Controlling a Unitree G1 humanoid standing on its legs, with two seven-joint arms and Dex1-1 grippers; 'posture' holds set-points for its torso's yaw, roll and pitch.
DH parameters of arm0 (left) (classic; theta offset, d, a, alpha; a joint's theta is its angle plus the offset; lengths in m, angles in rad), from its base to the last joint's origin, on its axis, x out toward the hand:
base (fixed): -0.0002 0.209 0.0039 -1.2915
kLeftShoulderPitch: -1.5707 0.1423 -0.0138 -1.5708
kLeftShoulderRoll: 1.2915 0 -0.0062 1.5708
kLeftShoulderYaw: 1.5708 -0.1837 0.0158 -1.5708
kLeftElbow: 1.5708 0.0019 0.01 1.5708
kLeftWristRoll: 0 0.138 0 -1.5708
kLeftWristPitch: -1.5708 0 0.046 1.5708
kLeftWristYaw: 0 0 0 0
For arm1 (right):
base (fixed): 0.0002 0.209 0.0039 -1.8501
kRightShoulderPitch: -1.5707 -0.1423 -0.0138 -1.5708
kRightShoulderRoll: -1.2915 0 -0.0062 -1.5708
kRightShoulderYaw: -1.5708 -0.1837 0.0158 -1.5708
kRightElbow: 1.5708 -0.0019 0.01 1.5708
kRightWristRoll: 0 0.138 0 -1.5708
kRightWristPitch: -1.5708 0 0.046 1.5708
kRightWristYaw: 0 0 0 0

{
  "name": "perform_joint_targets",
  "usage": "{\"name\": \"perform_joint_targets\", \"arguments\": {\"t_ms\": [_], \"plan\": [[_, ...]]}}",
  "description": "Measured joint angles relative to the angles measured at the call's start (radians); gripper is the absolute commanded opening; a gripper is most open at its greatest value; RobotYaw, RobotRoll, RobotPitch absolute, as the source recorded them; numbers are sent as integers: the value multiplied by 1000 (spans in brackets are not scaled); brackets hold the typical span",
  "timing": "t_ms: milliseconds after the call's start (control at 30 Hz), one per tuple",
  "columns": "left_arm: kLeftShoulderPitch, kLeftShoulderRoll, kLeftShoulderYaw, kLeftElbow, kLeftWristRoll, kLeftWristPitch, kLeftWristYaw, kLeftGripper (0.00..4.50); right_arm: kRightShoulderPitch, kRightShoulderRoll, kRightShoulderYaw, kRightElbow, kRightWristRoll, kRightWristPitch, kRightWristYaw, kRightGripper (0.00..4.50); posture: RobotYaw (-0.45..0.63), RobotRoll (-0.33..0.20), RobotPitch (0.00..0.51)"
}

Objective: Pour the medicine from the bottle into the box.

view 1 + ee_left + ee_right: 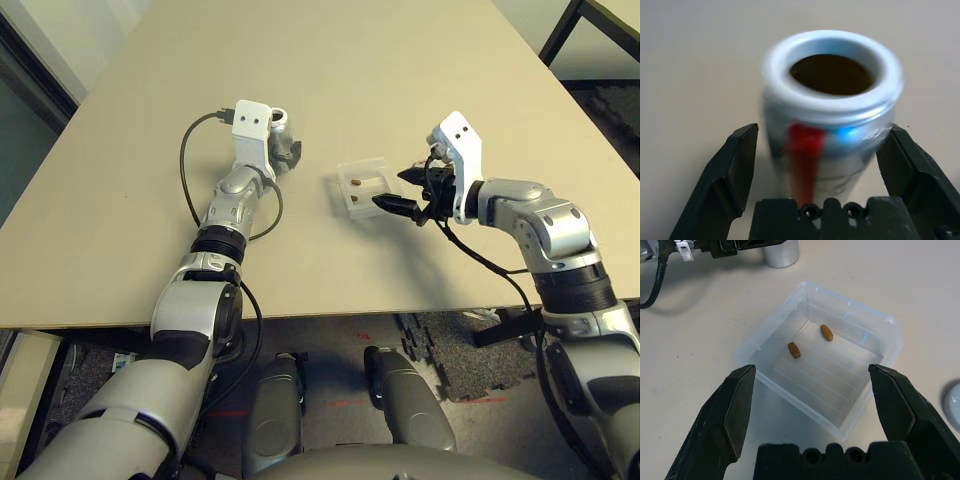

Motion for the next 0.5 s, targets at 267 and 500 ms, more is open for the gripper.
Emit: {"name": "perform_joint_targets", "arguments": {"t_ms": [267, 500], "plan": [[1, -1, -1, -3, -1, -3, -7, 4466, 0, 0, -3, 0, 0, -2, -1, 4500, -64, 0, 151], [69, 0, -2, -93, -10, 27, -37, 4466, 0, 0, -29, -5, 6, 0, -4, 4500, -59, 0, 160]]}}
